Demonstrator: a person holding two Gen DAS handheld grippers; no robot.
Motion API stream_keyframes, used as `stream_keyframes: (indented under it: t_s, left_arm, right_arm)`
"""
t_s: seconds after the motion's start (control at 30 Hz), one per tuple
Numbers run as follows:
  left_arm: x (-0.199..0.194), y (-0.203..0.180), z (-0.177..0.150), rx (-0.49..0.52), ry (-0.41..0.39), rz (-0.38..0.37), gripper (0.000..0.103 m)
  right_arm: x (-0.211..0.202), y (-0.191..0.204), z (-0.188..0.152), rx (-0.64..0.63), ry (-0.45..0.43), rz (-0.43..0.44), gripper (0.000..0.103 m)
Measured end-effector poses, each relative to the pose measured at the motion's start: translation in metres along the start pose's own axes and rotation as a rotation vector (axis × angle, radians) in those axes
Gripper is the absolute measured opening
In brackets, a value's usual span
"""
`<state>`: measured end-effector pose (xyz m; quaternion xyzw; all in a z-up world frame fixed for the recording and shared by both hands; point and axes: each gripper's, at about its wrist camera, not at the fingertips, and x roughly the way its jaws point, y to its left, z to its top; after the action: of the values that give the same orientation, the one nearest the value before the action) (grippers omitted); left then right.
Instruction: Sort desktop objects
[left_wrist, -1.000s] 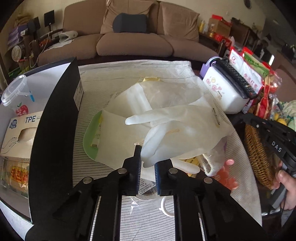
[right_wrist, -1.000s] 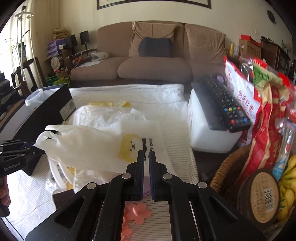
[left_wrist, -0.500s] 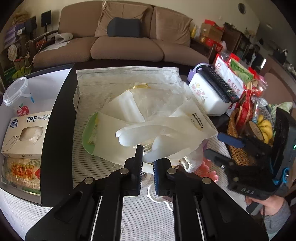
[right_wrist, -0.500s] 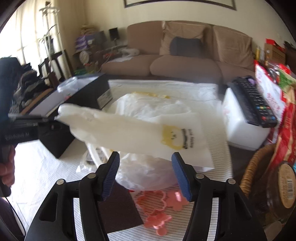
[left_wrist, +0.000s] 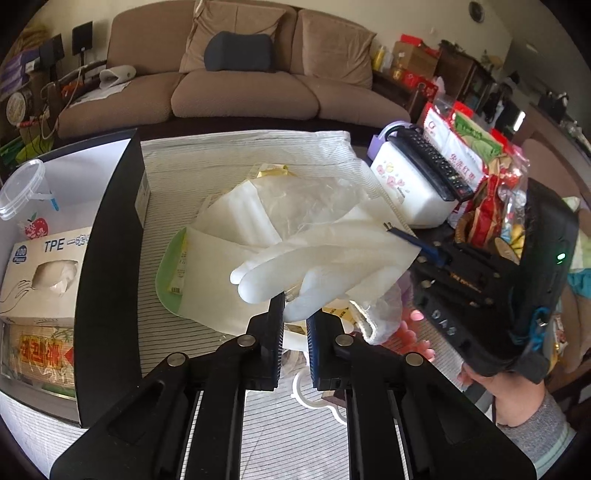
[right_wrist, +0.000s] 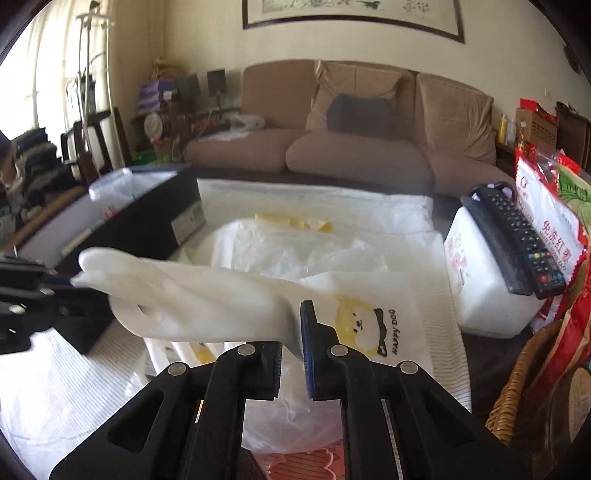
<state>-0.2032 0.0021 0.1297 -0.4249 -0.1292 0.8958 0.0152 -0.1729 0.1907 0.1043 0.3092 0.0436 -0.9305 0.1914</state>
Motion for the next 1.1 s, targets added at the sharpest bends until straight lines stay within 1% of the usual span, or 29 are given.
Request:
stream_keyframes:
  t_s: [0.07,0.13,0.2,0.27,0.33,0.37,0.53,0.63,0.7,0.87,0.9,0.93,1.0,1.07,1.1]
  left_arm:
    - [-0.002,-0.001,-0.001,0.002,-0.004,0.0,0.013]
    - [-0.006,-0.003,-0.002,-0.001,-0.003,-0.009,0.022]
    - [-0.013,-0.006,-0.003,-0.009,-0.008,-0.02,0.024]
    - [-0.025,-0.008,-0.005,-0.013,-0.019,-0.034,0.027]
    - [-0.039,-0.01,-0.005,-0.015,-0.036,-0.035,0.036]
    - [-0.048,-0.01,-0.005,-0.015,-0.047,-0.036,0.037]
    - [-0.095,0.002,-0.005,-0.046,-0.092,-0.039,0.04]
    - [-0.119,0.013,-0.007,-0.07,-0.104,-0.034,0.044]
    - [-0.133,0.022,-0.01,-0.08,-0.108,-0.027,0.044]
    - [-0.166,0.038,-0.027,-0.08,-0.119,-0.019,0.045]
    - [-0.171,0.038,-0.031,-0.078,-0.126,-0.021,0.047]
    - [-0.177,0.039,-0.038,-0.076,-0.136,-0.027,0.052]
    - [-0.188,0.041,-0.051,-0.078,-0.171,-0.042,0.059]
    - [-0.197,0.044,-0.065,-0.076,-0.212,-0.035,0.064]
    - [-0.201,0.045,-0.071,-0.076,-0.23,-0.019,0.072]
  right_arm:
    - [-0.013,0.0,0.007,0.012,-0.022,0.013,0.008]
    - [-0.025,0.002,0.016,0.015,-0.043,0.016,0.008]
    - [-0.041,0.005,0.029,0.021,-0.069,0.021,0.008]
    - [-0.056,0.009,0.043,0.025,-0.085,0.028,0.008]
    - [-0.076,0.019,0.06,-0.002,-0.11,0.025,0.008]
    - [-0.085,0.025,0.069,-0.022,-0.121,0.02,0.008]
    - [-0.128,0.061,0.109,-0.102,-0.165,0.007,0.008]
    - [-0.152,0.085,0.13,-0.134,-0.202,-0.01,0.008]
    - [-0.166,0.101,0.145,-0.149,-0.223,-0.021,0.008]
    - [-0.199,0.144,0.185,-0.17,-0.272,-0.017,0.008]
    - [-0.206,0.155,0.192,-0.175,-0.281,-0.011,0.008]
    - [-0.213,0.166,0.199,-0.181,-0.29,-0.003,0.008]
    - [-0.225,0.187,0.209,-0.194,-0.305,0.011,0.008]
    - [-0.235,0.21,0.22,-0.206,-0.314,0.027,0.008]
    - [-0.239,0.221,0.225,-0.212,-0.316,0.034,0.008]
